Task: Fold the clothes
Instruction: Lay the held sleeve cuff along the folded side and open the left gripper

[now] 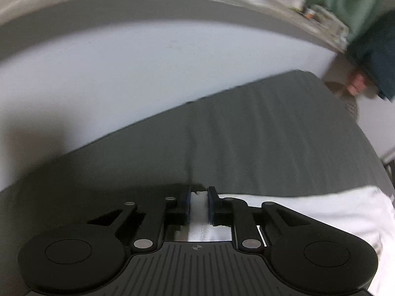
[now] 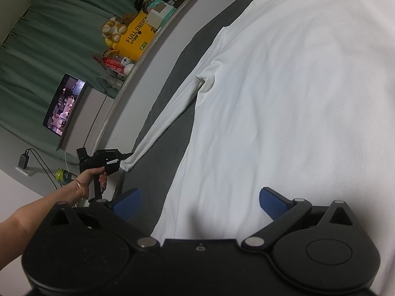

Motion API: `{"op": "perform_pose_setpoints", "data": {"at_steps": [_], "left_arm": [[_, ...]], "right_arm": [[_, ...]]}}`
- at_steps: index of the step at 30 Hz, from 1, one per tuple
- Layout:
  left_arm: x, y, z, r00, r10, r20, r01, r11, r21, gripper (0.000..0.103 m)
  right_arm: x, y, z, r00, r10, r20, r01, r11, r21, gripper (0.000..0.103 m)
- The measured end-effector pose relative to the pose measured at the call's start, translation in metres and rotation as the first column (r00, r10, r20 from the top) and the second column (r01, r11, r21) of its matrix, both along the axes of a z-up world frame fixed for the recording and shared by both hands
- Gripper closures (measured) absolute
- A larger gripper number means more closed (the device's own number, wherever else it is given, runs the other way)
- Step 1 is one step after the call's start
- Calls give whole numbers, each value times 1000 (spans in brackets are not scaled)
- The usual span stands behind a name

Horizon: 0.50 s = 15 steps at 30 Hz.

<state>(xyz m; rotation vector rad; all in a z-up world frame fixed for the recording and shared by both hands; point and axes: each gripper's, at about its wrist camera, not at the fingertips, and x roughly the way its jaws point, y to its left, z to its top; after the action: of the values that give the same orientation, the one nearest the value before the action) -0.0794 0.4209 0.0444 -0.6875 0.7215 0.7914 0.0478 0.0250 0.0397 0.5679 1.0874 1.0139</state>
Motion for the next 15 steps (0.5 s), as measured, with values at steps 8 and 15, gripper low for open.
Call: {"op": "perform_pose_setpoints", "data": {"at_steps": [8,15], "left_arm": [[1,-39,21,988,-155,10,132,875,466,93],[37,-13,1,980,-100,-170,172,856,487,92]], "right_arm": [[-1,0,0,1000,-1,1,1,1000,3,0],[-2,1,0,1000,3,16,-3,1000,-5,0]]}}
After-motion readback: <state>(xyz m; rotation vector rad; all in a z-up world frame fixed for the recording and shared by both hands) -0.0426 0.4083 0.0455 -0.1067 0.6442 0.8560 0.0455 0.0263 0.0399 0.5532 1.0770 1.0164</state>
